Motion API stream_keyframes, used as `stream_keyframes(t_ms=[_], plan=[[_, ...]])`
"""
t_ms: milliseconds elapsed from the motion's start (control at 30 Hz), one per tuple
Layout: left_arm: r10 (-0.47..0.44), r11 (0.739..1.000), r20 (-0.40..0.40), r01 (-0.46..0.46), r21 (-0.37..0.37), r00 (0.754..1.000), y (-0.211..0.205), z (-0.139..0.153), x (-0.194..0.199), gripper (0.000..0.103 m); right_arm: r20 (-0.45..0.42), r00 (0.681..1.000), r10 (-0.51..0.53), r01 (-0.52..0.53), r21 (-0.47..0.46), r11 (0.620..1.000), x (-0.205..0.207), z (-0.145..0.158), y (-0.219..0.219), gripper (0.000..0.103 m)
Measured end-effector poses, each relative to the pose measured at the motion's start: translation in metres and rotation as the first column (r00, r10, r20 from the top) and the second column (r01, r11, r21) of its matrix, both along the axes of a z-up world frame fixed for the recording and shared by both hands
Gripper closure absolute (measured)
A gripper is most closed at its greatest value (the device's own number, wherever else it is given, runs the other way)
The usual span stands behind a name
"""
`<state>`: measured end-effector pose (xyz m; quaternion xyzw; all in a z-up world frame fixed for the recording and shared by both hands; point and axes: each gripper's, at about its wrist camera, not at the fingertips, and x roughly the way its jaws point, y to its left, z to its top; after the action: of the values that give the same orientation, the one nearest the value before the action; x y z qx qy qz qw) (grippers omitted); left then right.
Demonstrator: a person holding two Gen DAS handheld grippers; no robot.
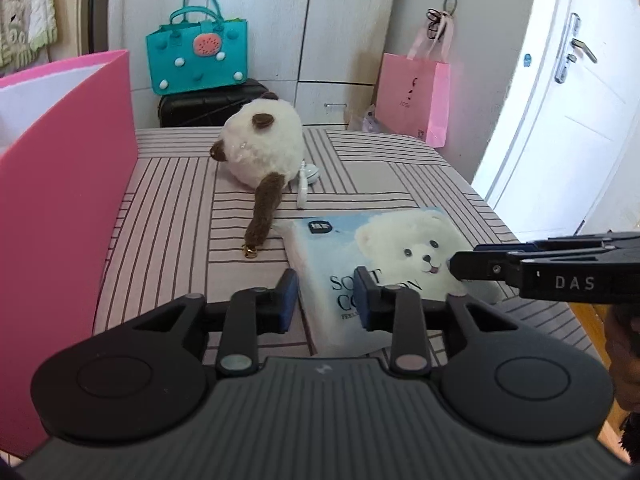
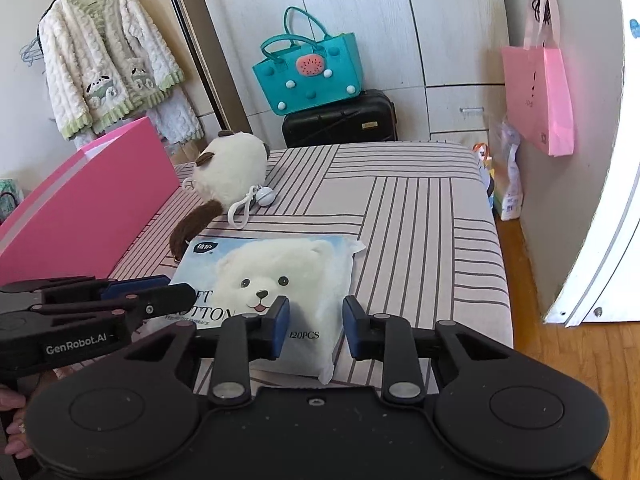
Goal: Organize soft objects
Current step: 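Lower the left tool onto the 'SOFT COTTON' tissue pack and grasp it, then lift the tissue pack with the left tool and carry it over the pink box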
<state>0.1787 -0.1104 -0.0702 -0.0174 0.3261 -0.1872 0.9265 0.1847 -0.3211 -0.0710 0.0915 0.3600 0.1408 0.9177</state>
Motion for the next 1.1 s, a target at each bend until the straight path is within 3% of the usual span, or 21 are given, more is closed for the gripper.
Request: stream_keyframes(t_ms=[267,433,567,800,1100], plan=[[-0.008,0.997,-0.06,0.004,-0.071,0.998,0.005,-0.003,0.01,0.07,-0.115,0.992,0.045,-0.033,0.099,0.994,0.022,-0.002,-0.008,0.063],[-0.011,0.997,-0.048,0.007,-0.074,0.999,0.003,-0.002,0.005,0.078,-0.15,0.986,0.078,-0.07,0.055,0.996,0.025,0.006,0.002,0.066],[-0.038,0.998,-0.047,0.035,-0.058,0.998,0.004,0.003,-0.001,0.077,-0.158,0.983,0.089,-0.085,0.033,0.996,0.017,0.012,0.009,0.066],[-0.113,0.989,-0.062,0.107,-0.099,0.992,0.024,0.021,-0.02,0.077,-0.199,0.973,0.118,-0.113,0.036,0.993,-0.003,0.028,0.018,0.06],[-0.201,0.979,-0.086,0.197,-0.046,0.976,0.038,0.042,-0.035,0.077,-0.221,0.962,0.163,-0.174,-0.032,0.984,-0.025,0.053,0.043,0.055]])
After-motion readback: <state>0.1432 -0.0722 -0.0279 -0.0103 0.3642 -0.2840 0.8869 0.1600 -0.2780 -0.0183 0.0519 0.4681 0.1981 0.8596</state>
